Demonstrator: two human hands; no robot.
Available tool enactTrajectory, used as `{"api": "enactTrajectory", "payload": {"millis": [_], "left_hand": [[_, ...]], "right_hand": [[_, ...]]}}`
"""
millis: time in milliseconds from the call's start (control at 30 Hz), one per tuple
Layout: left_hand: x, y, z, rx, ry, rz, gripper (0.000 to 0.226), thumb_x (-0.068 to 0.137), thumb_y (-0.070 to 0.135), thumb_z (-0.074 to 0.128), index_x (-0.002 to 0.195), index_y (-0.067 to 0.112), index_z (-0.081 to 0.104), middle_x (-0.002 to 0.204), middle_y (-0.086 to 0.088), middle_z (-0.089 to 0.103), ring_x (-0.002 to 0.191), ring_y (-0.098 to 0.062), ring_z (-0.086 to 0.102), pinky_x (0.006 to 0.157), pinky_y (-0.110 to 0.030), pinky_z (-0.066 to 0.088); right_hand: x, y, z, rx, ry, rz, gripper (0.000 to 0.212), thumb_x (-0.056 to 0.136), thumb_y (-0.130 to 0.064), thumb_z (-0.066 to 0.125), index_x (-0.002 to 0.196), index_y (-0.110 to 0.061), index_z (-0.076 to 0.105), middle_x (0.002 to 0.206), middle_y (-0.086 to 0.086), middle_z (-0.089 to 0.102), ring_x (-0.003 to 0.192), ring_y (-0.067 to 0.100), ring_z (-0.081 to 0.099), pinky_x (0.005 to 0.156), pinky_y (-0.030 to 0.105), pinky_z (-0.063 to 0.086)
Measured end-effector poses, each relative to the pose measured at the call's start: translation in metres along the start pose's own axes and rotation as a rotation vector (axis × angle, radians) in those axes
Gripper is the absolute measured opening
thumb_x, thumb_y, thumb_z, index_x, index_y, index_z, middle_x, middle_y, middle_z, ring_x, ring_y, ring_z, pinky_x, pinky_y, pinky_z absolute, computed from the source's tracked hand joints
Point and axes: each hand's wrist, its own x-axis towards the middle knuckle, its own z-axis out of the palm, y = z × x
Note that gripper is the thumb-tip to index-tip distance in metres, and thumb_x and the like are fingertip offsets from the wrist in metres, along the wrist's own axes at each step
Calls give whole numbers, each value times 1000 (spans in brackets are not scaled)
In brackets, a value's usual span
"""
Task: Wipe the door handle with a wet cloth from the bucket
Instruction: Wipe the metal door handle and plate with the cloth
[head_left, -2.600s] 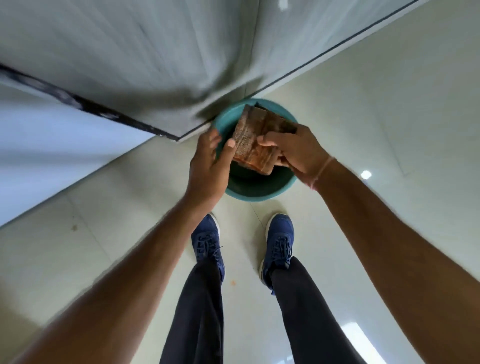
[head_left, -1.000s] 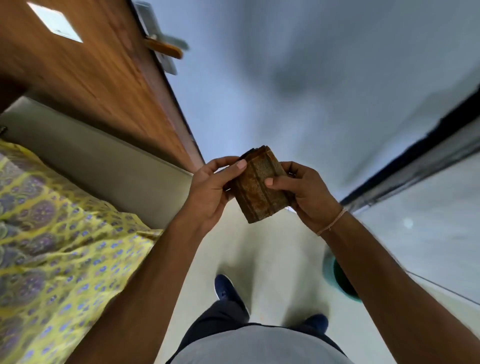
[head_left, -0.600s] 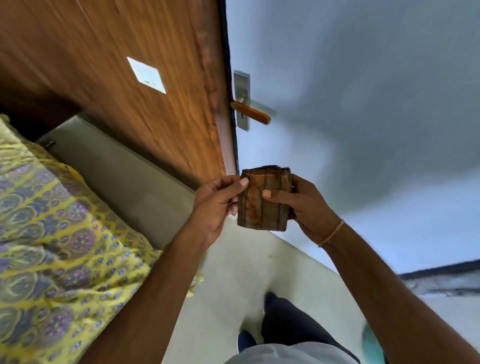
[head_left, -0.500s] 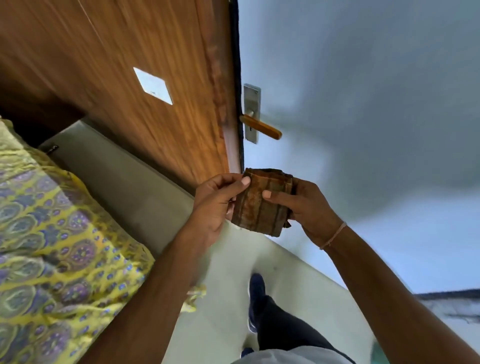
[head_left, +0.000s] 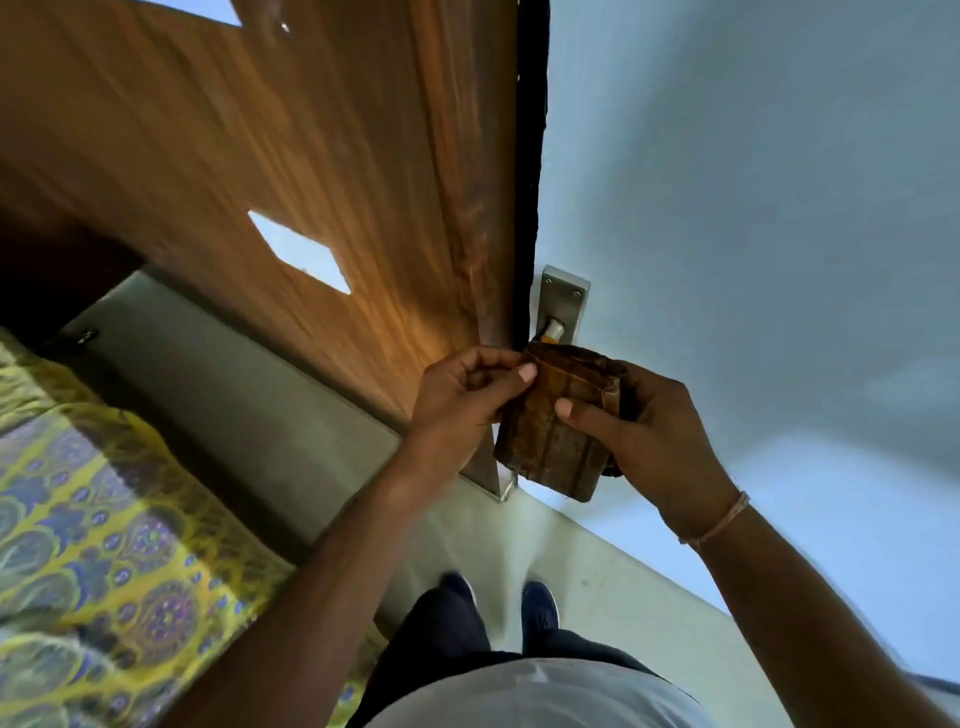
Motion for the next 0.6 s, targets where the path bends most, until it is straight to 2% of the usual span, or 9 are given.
{"api": "enactTrajectory", "payload": {"millis": [67,200,267,333,400,467,533,600], "left_hand": [[16,1,-4,13,-52,-16,10,98,6,78,100,16,79,88,1,81,84,-6,76,73,-19,63],[41,-2,-15,48,-181,-62,10,100,8,77,102,17,77,91,5,84,90,-7,79,78,-21,65],[48,-7,-25,114,-234,-35,8,101,10,77,106,16,77,95,1,84,93,-10,80,83,-27,67],[50,-13,-38,273,-266,61,13,102,14,78,114,17,76,98,4,83,95,-13,79,88,-32,67],[48,-15,-50,457,-279,247,18,102,19,79,120,20,75,100,11,80,94,-13,76,84,-25,63],[49,-14,-62,595,-318,517,22,103,22,76,123,15,74,101,11,79,93,-14,74,80,-21,59],[54,-15,-70,728,-344,832,26,100,19,74,122,5,76,109,-4,80,101,-23,74,84,-28,59],[59,-19,-73,824,-311,1087,29,100,18,73,123,1,77,121,-14,79,113,-34,73,94,-42,61]], "right_hand": [[9,1,5,-26,64,19,32,89,-7,82,114,-26,78,99,-4,84,91,15,82,65,28,64],[12,2,19,-41,202,77,32,90,-3,80,119,-17,78,103,2,84,98,21,81,86,45,67],[6,3,29,-69,285,92,31,89,-3,80,115,-19,79,100,1,84,96,21,81,87,47,67],[-2,0,39,-119,393,91,28,88,-5,82,111,-21,79,95,-1,84,92,20,81,83,42,67],[-11,-7,48,-214,507,56,24,83,-14,85,105,-22,79,89,-3,82,84,17,79,74,26,64],[-17,-16,57,-282,623,12,23,76,-27,82,98,-23,77,83,-7,80,74,9,74,67,17,56],[-22,-26,66,-346,714,-55,25,74,-41,77,92,-25,74,79,-13,78,71,0,71,67,13,53],[-25,-33,72,-522,827,-141,23,81,-44,76,89,-24,71,79,-8,77,75,8,73,67,20,56]]}}
